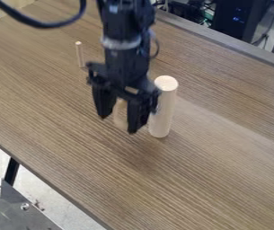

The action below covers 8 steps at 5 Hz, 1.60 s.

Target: Put the circular object in the rod

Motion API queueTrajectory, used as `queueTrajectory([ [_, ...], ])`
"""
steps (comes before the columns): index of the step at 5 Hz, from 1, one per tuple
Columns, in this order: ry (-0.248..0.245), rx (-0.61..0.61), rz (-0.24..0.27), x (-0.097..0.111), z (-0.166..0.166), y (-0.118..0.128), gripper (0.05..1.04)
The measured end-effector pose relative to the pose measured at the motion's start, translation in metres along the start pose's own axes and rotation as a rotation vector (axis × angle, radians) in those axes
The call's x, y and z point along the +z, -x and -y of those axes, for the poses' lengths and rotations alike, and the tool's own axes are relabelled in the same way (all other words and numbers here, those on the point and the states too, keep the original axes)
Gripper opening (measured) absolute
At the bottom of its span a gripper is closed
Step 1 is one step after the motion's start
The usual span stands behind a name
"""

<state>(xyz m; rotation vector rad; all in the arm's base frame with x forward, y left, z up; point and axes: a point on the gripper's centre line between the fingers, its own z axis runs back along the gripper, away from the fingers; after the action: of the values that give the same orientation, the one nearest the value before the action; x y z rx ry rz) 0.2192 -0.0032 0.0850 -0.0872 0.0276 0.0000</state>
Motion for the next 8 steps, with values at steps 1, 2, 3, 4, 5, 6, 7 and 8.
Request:
queueTrajectory([
  [1, 0.000, -0.023, 0.028, 0.022, 0.009, -0.005, 0.727],
  [2, -0.011, -0.051, 0.046, 0.036, 0.016, -0.012, 0.727],
  [3, -0.011, -0.069, 0.057, 0.041, 0.019, -0.020, 0.727],
  [4, -0.001, -0.089, 0.037, 0.036, 0.020, -0.030, 0.727],
  [5, 0.015, -0.105, 0.030, 0.032, 0.020, -0.040, 0.727],
  [6, 0.015, -0.113, 0.025, 0.030, 0.019, -0.047, 0.727],
  [7, 0.015, -0.116, 0.024, 0.030, 0.020, -0.048, 0.766],
  [8, -0.009, -0.107, 0.006, 0.024, 0.019, -0.049, 1.003],
])
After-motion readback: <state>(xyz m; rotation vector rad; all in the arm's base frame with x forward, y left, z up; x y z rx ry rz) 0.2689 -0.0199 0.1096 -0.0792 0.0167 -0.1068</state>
